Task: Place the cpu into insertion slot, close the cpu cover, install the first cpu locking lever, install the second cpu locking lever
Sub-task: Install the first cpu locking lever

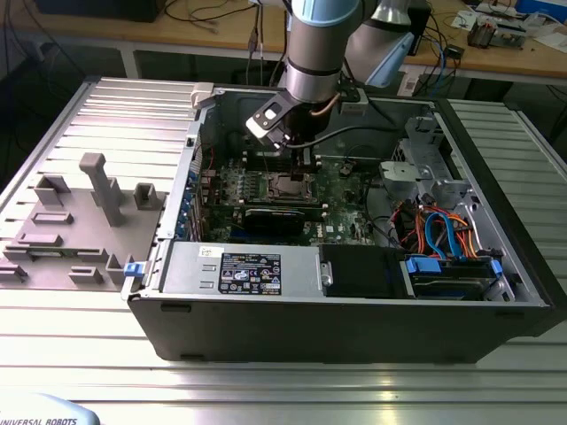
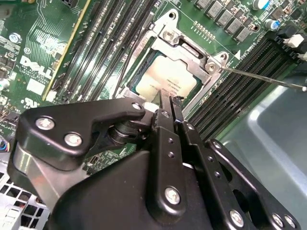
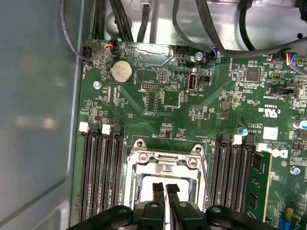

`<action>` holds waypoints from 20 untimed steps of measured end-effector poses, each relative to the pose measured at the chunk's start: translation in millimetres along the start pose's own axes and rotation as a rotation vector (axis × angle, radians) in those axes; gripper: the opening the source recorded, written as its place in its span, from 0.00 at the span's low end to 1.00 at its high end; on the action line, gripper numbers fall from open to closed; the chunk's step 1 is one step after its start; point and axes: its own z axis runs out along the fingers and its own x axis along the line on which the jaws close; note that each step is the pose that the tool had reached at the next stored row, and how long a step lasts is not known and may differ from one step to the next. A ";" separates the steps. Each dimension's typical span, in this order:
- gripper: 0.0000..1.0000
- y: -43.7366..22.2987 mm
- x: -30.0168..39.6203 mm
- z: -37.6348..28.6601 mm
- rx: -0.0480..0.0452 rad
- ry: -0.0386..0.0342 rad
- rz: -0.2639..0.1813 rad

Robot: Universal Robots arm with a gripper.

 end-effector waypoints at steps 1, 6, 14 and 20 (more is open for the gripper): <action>0.16 0.0 0.0 -1.2 0.0001 0.0000 0.000; 0.16 -0.1 0.2 -8.8 0.0001 -0.0003 0.000; 0.16 -0.3 0.5 -20.1 0.0001 -0.0004 0.000; 0.16 -0.4 0.8 -32.0 0.0002 -0.0019 0.000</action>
